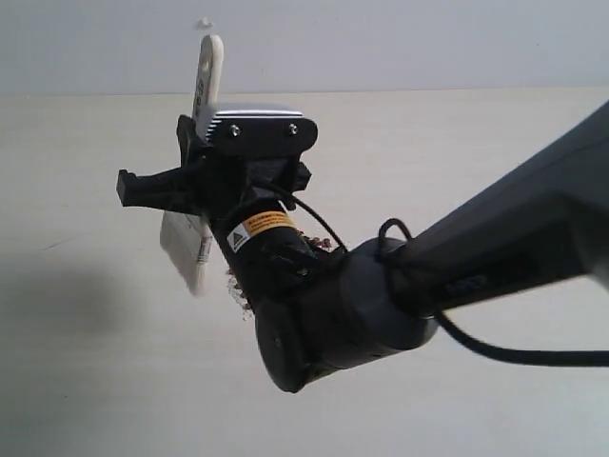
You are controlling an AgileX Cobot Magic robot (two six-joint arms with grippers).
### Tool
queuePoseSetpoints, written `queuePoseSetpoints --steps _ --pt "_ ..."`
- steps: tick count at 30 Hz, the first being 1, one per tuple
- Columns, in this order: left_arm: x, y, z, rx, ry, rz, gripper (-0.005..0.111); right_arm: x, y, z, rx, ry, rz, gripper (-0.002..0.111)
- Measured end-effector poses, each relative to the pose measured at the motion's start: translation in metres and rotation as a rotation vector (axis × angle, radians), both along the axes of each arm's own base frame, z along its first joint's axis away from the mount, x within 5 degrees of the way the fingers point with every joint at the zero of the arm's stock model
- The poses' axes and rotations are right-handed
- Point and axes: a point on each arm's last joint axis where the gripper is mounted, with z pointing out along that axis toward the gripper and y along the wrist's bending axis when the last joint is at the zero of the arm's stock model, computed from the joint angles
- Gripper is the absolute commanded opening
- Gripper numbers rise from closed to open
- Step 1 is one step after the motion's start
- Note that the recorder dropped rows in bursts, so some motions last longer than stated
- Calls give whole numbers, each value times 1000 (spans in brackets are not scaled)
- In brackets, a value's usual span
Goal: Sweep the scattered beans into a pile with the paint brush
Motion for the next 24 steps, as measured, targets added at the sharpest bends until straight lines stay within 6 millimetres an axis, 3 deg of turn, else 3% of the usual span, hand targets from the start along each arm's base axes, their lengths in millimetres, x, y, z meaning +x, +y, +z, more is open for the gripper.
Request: queuePoseSetpoints --steps 8,16,24 --pt "0 0 0 0 0 0 0 15 20 -36 -75 -7 -47 0" --pt "0 0 0 0 0 0 0 23 10 -39 -309 -50 -221 0" --pt "0 0 0 0 0 0 0 25 1 -42 -334 -8 -312 0"
